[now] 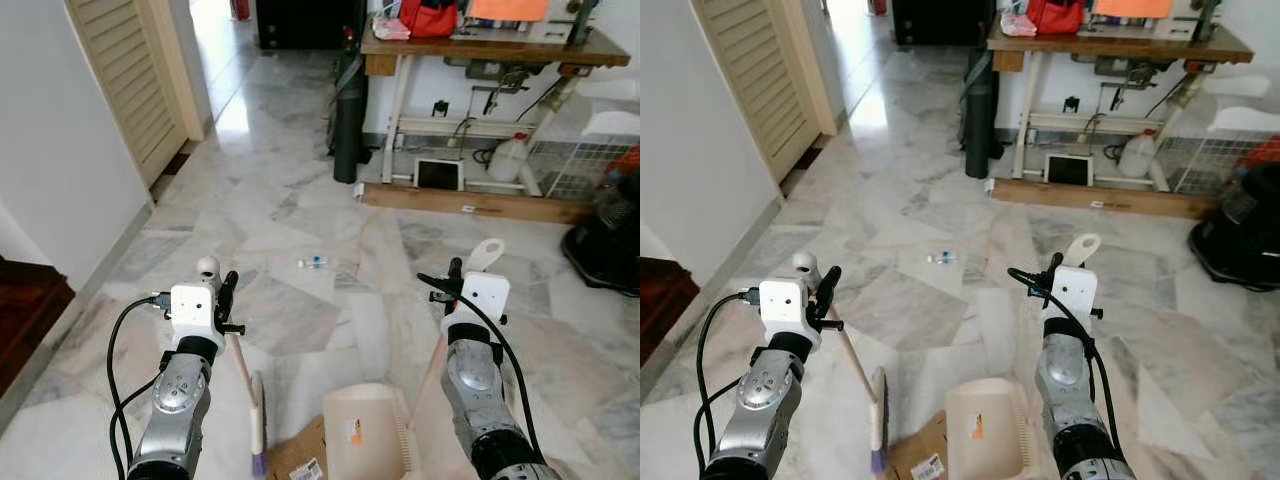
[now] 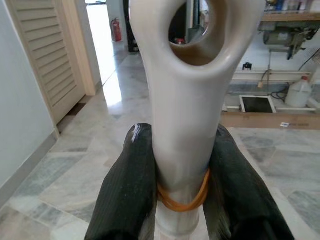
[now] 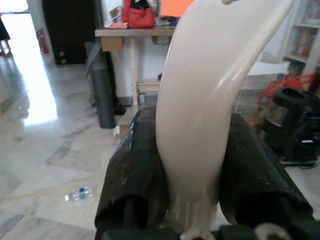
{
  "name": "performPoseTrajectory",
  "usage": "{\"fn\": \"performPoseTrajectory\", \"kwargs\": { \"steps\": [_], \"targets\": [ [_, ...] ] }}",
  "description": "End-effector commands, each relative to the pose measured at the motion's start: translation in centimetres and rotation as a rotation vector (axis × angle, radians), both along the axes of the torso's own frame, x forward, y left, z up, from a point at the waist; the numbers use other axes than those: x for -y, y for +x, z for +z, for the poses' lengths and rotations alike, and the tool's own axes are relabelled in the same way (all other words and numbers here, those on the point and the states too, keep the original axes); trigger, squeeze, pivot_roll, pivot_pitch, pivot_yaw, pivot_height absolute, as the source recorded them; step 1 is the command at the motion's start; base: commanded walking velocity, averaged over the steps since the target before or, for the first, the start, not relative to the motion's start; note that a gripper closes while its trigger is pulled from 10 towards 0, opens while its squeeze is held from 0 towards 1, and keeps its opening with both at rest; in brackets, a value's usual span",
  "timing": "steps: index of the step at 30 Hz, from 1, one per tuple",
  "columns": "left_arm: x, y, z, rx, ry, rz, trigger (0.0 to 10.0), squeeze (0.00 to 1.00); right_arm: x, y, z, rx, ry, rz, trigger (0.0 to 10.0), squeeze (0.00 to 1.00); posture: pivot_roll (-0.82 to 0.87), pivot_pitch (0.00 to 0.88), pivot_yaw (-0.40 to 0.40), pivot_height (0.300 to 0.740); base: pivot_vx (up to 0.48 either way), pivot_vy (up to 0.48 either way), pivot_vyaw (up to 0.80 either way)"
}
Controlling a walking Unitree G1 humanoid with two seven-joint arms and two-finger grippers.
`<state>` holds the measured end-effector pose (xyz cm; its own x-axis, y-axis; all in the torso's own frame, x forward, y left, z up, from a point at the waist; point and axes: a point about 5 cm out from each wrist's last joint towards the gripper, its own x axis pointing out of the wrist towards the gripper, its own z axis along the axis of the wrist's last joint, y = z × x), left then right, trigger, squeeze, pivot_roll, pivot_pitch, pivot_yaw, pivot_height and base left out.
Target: Sweep floor
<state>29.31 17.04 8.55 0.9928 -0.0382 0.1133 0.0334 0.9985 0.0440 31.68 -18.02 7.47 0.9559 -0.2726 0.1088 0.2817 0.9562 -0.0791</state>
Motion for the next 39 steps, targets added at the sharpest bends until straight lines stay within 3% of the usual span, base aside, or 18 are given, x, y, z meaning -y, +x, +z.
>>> {"fn": "performPoseTrajectory", "kwargs": {
  "steps": [1,11,19,31,39],
  "targets": [
    [-0.3,0.1,1.1,0.044,0.007,-0.001,10.0,0.0,0.2,0.3,1.0,0.053,-0.021,-0.003,10.0,0.0,0.09,0.0,0.023,0.74,0.0,0.0,0.0],
    [-0.9,-0.6,0.9,0.031,0.024,-0.002,10.0,0.0,1.4,0.4,1.3,0.062,-0.102,-0.094,10.0,0.0,0.11,0.019,0.036,0.74,0.0,0.0,0.0],
    [-1.4,-1.1,0.9,0.022,0.041,-0.003,10.0,0.0,1.1,0.0,0.0,0.005,-0.158,-0.075,10.0,0.0,0.12,0.038,0.047,0.74,0.0,0.0,0.0],
    [-2.5,-2.4,0.6,-0.027,0.075,-0.017,10.0,0.0,0.3,-0.9,-2.1,-0.079,-0.145,-0.059,10.0,0.0,0.14,0.082,0.064,0.74,0.0,0.0,0.0],
    [-3.0,-3.0,0.2,-0.108,0.093,-0.094,10.0,0.0,0.1,-1.2,-2.7,-0.098,-0.135,-0.057,10.0,0.0,0.16,0.12,0.07,0.74,0.0,0.0,0.0]
  ]
}}
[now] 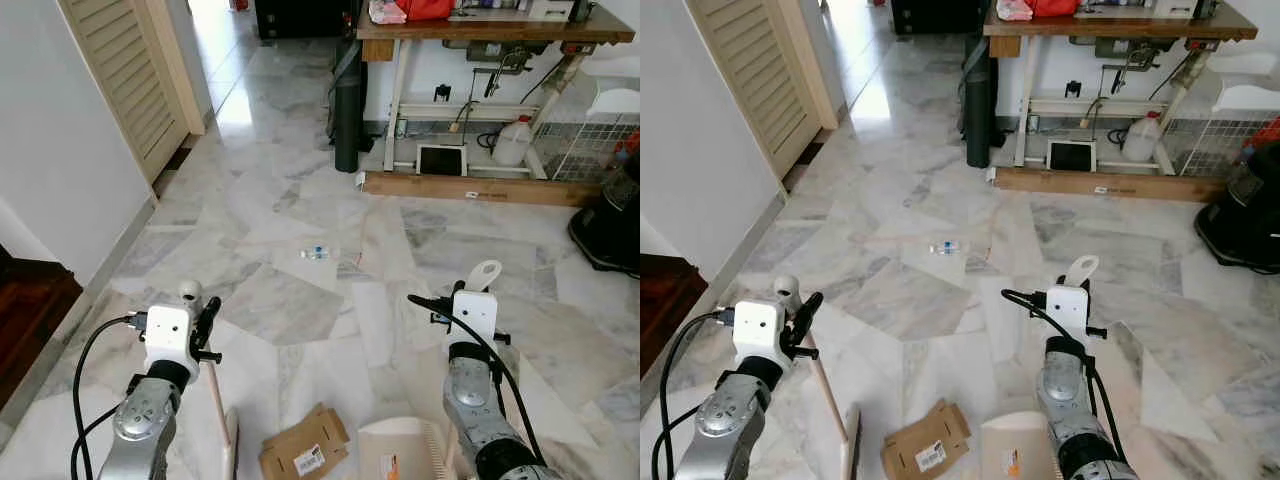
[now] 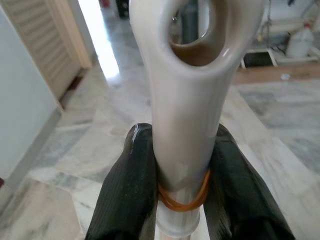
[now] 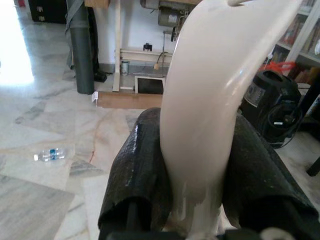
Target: Sweep floor
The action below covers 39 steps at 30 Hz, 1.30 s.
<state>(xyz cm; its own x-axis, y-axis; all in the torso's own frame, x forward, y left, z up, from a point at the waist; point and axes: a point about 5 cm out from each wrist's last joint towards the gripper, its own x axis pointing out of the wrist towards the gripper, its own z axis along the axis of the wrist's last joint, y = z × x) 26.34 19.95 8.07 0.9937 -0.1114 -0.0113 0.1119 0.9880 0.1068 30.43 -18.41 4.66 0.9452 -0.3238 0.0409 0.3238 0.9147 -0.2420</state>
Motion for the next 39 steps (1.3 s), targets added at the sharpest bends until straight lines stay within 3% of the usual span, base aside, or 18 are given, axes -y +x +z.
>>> {"fn": "performPoseTrajectory", "kwargs": {
  "steps": [1,11,15,23,29,33,39],
  "targets": [
    [-0.2,-0.1,0.7,0.008,0.024,-0.029,10.0,0.0,-0.3,0.1,0.1,0.015,0.002,0.008,10.0,0.0,0.16,0.129,0.071,0.74,0.0,0.0,0.0],
    [-0.7,0.0,1.1,-0.003,0.048,-0.049,10.0,0.0,-0.6,-0.1,0.1,0.031,0.006,0.023,10.0,0.0,0.17,0.173,0.074,0.74,0.0,0.0,0.0],
    [-0.6,0.3,2.0,0.027,0.042,-0.04,10.0,0.0,-0.8,0.6,1.4,0.101,0.028,0.037,10.0,0.0,0.17,0.19,0.074,0.74,0.0,0.0,0.0],
    [-0.6,0.0,2.4,0.055,0.039,-0.026,10.0,0.0,-1.1,1.1,1.7,0.102,0.051,0.044,10.0,0.0,0.19,0.206,0.073,0.74,0.0,0.0,0.0],
    [-0.9,-0.2,2.7,0.067,0.044,-0.012,10.0,0.0,-1.7,1.6,1.2,0.033,0.058,0.086,10.0,0.0,0.2,0.215,0.074,0.74,0.0,0.0,0.0],
    [-0.6,-0.2,2.7,0.064,0.042,-0.018,10.0,0.0,-2.1,1.2,-0.3,-0.084,0.076,0.109,10.0,0.0,0.2,0.218,0.074,0.74,0.0,0.0,0.0],
    [-0.3,0.0,2.6,0.055,0.035,-0.029,10.0,0.0,-2.2,0.7,-1.4,-0.163,0.099,0.121,10.0,0.0,0.19,0.214,0.072,0.74,0.0,0.0,0.0]
  ]
}}
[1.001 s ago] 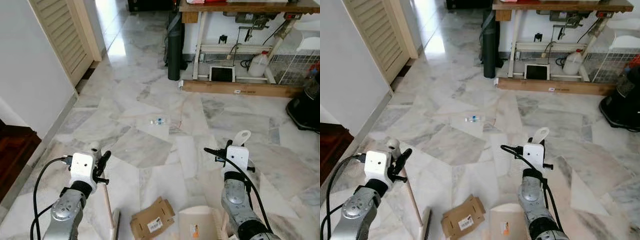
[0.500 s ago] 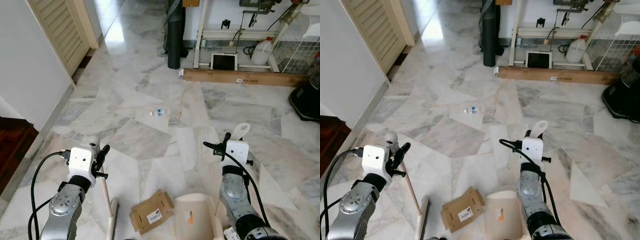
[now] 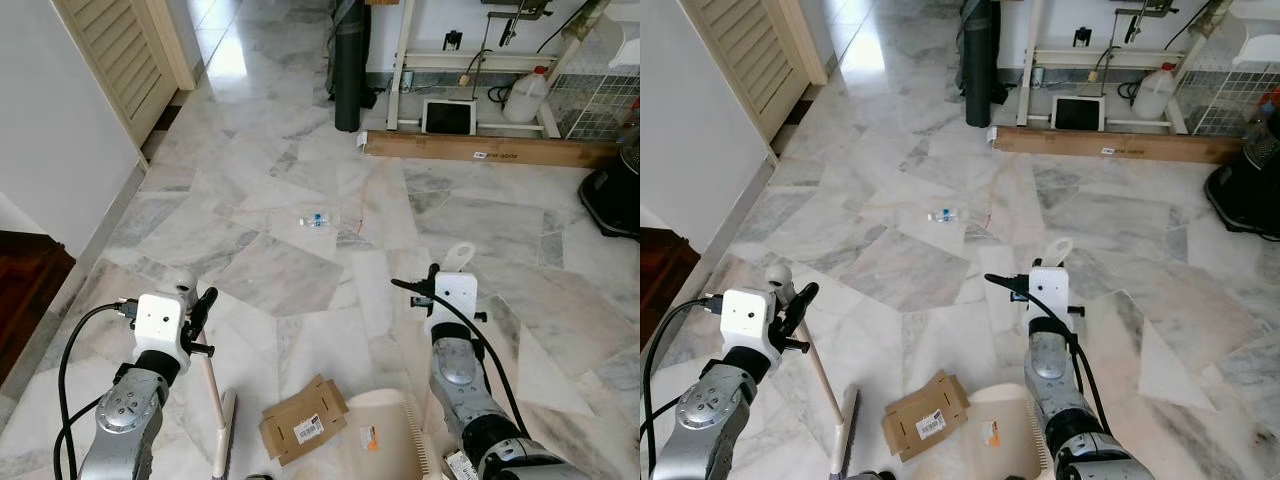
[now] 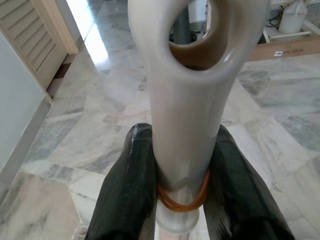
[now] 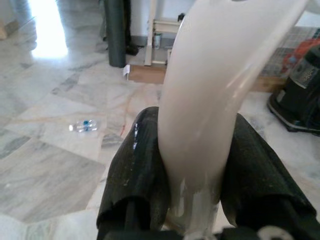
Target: Sweep floor
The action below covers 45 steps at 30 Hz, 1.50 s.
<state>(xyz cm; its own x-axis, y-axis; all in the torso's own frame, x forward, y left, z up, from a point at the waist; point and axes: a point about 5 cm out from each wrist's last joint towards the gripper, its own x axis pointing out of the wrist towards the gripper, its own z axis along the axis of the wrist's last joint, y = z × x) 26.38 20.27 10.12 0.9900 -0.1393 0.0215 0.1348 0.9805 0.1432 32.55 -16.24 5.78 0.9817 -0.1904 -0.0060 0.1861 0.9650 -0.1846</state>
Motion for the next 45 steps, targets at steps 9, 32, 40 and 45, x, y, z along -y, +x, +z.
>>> {"fn": "performPoseTrajectory", "kwargs": {
  "steps": [9,32,40,45],
  "targets": [
    [0.3,0.3,0.2,0.004,-0.004,-0.011,10.0,0.0,0.7,-1.4,-3.3,-0.236,0.018,-0.013,10.0,0.0,0.17,0.197,0.062,0.74,0.0,0.0,0.0],
    [0.8,1.7,0.5,0.028,-0.021,-0.017,10.0,0.0,1.2,0.5,-2.5,-0.437,-0.018,0.038,10.0,0.0,0.15,0.15,0.049,0.74,0.0,0.0,0.0],
    [0.7,1.9,0.7,0.042,-0.021,-0.013,10.0,0.0,1.3,1.7,0.0,-0.239,0.007,0.015,10.0,0.0,0.15,0.144,0.049,0.74,0.0,0.0,0.0],
    [0.6,1.9,0.8,0.049,-0.02,-0.007,10.0,0.0,1.8,2.0,1.3,-0.131,0.017,-0.026,10.0,0.0,0.15,0.143,0.05,0.74,0.0,0.0,0.0]
  ]
}}
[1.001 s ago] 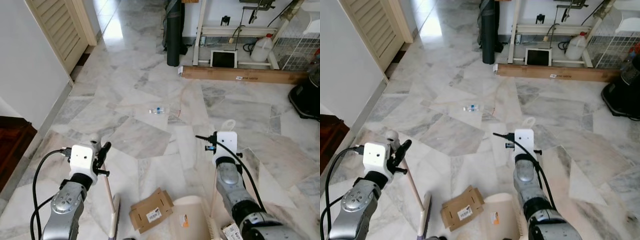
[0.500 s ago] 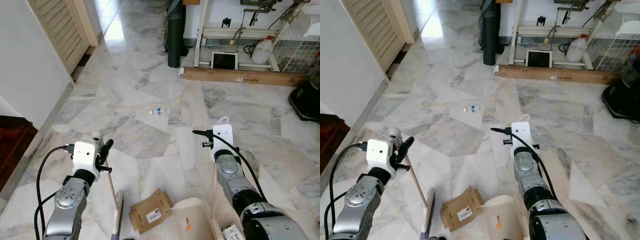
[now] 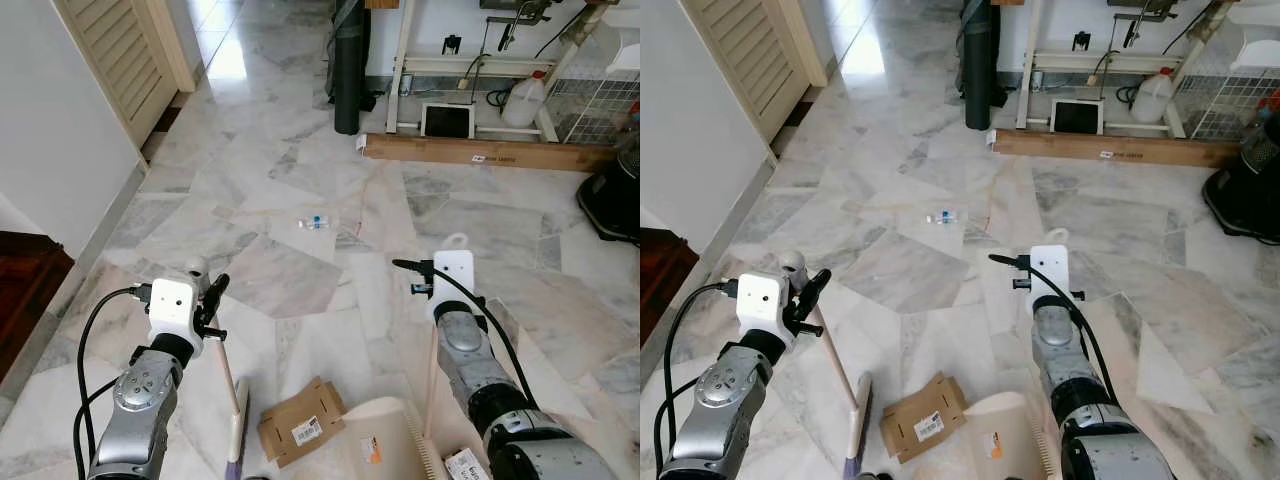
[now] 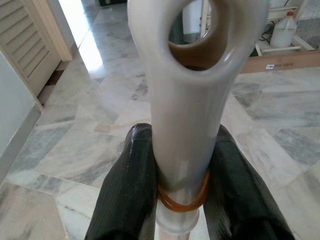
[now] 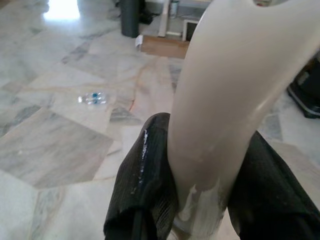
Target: Sweep floor
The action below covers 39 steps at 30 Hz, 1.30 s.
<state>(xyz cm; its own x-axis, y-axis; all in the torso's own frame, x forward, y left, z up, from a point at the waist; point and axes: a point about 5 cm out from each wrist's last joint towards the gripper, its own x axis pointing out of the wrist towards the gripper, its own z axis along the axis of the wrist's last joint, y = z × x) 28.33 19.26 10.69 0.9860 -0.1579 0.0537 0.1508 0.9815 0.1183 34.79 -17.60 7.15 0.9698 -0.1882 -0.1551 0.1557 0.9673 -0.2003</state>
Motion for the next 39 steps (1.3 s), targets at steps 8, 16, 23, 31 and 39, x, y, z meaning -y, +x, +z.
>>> {"fn": "performPoseTrajectory", "kwargs": {
  "steps": [8,16,23,31,39],
  "targets": [
    [-0.5,0.1,0.3,0.028,0.008,0.015,10.0,0.0,0.4,0.0,1.2,0.13,0.013,-0.037,10.0,0.0,0.15,0.139,0.05,0.74,0.0,0.0,0.0],
    [-0.5,0.3,0.4,0.036,0.007,0.016,10.0,0.0,0.6,0.4,2.9,0.248,0.022,-0.048,10.0,0.0,0.15,0.134,0.05,0.74,0.0,0.0,0.0],
    [-0.5,0.2,0.4,0.039,0.01,0.018,10.0,0.0,0.2,-0.3,1.4,0.189,0.021,-0.034,10.0,0.0,0.16,0.138,0.047,0.74,0.0,0.0,0.0],
    [-1.3,-0.2,0.0,0.023,0.026,0.031,10.0,0.0,0.1,-1.4,-0.4,0.139,0.022,-0.039,10.0,0.0,0.16,0.147,0.049,0.74,0.0,0.0,0.0],
    [-1.9,-0.7,-0.6,-0.016,0.039,0.024,10.0,0.0,-0.1,-2.2,-1.4,0.129,0.032,-0.057,10.0,0.0,0.17,0.154,0.055,0.74,0.0,0.0,0.0]
  ]
}}
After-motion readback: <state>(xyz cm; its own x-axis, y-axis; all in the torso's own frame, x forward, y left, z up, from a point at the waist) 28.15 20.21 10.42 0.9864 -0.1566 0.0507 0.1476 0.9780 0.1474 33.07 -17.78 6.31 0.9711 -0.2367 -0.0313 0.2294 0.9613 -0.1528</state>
